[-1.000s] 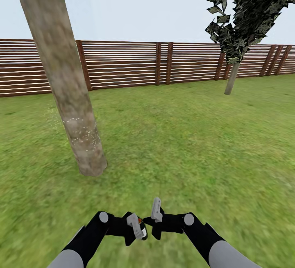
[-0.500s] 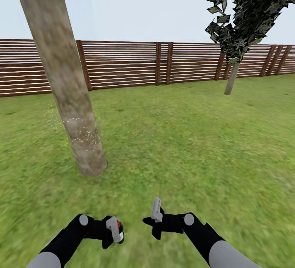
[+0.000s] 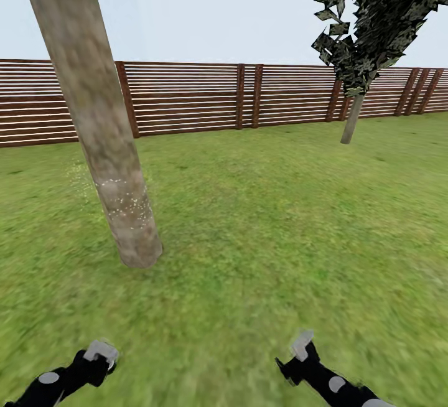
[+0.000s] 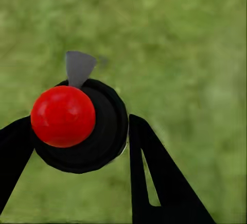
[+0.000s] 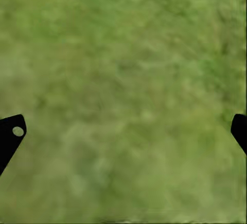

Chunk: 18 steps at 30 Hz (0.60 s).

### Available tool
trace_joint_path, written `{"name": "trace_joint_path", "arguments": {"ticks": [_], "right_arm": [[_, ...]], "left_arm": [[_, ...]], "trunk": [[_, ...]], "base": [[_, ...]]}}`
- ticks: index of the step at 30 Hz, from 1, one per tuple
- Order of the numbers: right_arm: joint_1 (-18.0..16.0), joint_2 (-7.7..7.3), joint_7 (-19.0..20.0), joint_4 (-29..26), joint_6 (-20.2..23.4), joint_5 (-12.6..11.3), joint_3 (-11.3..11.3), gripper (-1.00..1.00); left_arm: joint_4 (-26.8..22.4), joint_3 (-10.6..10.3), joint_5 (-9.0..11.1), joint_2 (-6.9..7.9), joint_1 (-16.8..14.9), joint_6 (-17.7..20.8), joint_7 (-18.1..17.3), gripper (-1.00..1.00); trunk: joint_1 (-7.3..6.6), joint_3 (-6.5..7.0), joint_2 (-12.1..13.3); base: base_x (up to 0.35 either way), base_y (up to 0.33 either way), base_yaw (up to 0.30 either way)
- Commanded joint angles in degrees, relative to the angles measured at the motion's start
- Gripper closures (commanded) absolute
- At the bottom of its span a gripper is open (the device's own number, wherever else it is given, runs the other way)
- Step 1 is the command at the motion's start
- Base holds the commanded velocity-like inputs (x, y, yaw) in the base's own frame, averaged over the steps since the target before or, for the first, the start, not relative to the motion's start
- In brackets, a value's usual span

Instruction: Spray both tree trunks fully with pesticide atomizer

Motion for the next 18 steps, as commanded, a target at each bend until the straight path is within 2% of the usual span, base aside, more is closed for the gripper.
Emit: {"name": "trace_joint_path", "arguments": {"ticks": [1,2,3,4,6,7,9,12,18], "right_arm": [[1.1,-0.16,-4.08,0.23,-0.53,-5.16,-0.24,-1.0],[2.06,-0.2,-7.31,0.36,-1.25,-10.23,-0.2,-1.0],[3.05,-0.23,-9.45,0.46,-2.72,-13.82,-0.22,-1.0],[4.42,-0.27,-11.09,0.47,-4.95,-16.01,-0.23,-1.0],[6.29,-0.3,-16.32,0.48,-8.79,-18.91,-0.27,-1.0],[6.63,-0.31,-19.87,0.48,-9.56,-20.37,-0.25,-1.0],[6.91,-0.23,-23.74,0.45,-10.19,-22.47,-0.17,-1.0],[6.98,0.12,-24.49,0.63,-10.34,-22.84,-0.01,-1.0],[7.09,0.41,-24.66,0.65,-10.36,-22.89,0.02,-1.0]], "left_arm": [[2.2,2.9,1.65,-0.06,0.26,-3.9,3.34,1.0],[4.16,4.72,3.63,-0.07,0.69,-7.15,7.34,1.0],[5.48,5.94,5.77,-0.14,1.45,-9.38,11.51,1.0],[6.14,6.62,8.0,-0.28,2.65,-10.68,15.41,1.0],[6.57,7.17,13.14,-0.43,4.51,-12.81,20.32,1.0],[6.74,7.38,15.74,-0.43,5.33,-14.46,21.26,1.0],[6.81,7.52,19.45,-0.4,7.04,-17.03,21.97,1.0],[7.04,7.51,20.36,-0.65,7.49,-17.56,22.14,1.0],[9.01,7.53,20.21,-0.79,7.56,-17.68,22.21,1.0]], "trunk": [[-0.01,-0.04,-0.02],[-0.01,-0.04,-0.02],[-0.01,-0.04,-0.02],[-0.01,-0.04,-0.02],[-0.01,-0.04,-0.02],[-0.01,-0.04,-0.02],[-0.01,-0.04,-0.02],[-0.01,-0.04,-0.02],[-0.01,-0.04,-0.02]], "base": [[0.0,0.0,0.0],[0.0,0.0,0.0],[0.0,0.0,0.0],[0.0,0.0,0.0],[0.0,0.0,0.0],[0.0,0.0,0.0],[0.0,0.0,0.0],[0.0,0.0,0.0],[0.0,0.0,0.0]]}}
